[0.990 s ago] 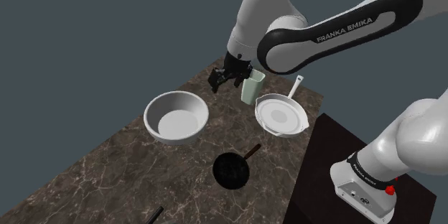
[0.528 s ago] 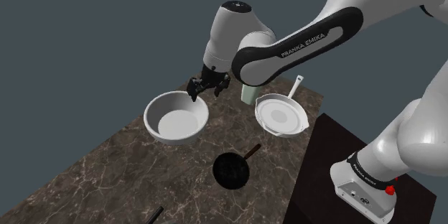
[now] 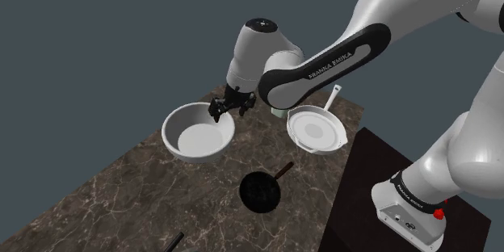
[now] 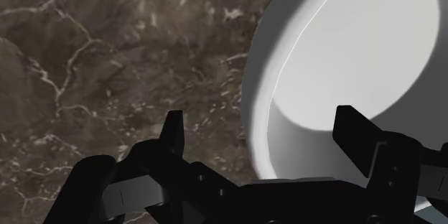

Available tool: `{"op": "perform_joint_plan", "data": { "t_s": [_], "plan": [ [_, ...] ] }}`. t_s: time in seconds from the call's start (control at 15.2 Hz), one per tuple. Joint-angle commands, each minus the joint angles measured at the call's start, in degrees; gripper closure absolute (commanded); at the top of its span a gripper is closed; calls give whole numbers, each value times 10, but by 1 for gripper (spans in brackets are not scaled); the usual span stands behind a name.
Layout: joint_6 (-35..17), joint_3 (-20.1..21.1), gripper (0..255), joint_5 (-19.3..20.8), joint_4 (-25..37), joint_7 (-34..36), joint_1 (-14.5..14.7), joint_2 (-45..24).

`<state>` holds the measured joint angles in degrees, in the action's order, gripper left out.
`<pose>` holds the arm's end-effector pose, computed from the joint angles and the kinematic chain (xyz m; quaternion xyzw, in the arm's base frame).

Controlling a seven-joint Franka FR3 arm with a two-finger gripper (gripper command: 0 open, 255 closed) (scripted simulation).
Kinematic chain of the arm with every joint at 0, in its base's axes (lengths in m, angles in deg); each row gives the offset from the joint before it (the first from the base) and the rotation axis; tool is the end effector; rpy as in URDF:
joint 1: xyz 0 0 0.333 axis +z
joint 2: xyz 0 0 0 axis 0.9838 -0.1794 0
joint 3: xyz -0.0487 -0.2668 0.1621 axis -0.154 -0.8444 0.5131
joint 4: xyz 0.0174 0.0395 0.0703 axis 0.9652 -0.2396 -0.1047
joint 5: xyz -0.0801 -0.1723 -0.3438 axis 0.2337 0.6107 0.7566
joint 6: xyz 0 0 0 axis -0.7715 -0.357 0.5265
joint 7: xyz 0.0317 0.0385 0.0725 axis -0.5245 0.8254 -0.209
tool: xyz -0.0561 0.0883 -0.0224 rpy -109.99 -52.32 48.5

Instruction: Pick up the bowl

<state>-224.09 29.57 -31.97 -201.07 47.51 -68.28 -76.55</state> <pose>0.4962 0.3308 0.3019 -0.9926 0.0754 -0.0769 0.0559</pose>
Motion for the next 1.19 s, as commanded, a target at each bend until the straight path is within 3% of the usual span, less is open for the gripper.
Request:
{"op": "perform_joint_plan", "data": {
  "t_s": [0.0,0.59,1.12],
  "plan": [
    [-3,-1,255,1,-1,1,1,-1],
    [-3,-1,255,2,-1,2,1,-2],
    [48,14,255,-30,12,-21,-10,39]
  ]
}}
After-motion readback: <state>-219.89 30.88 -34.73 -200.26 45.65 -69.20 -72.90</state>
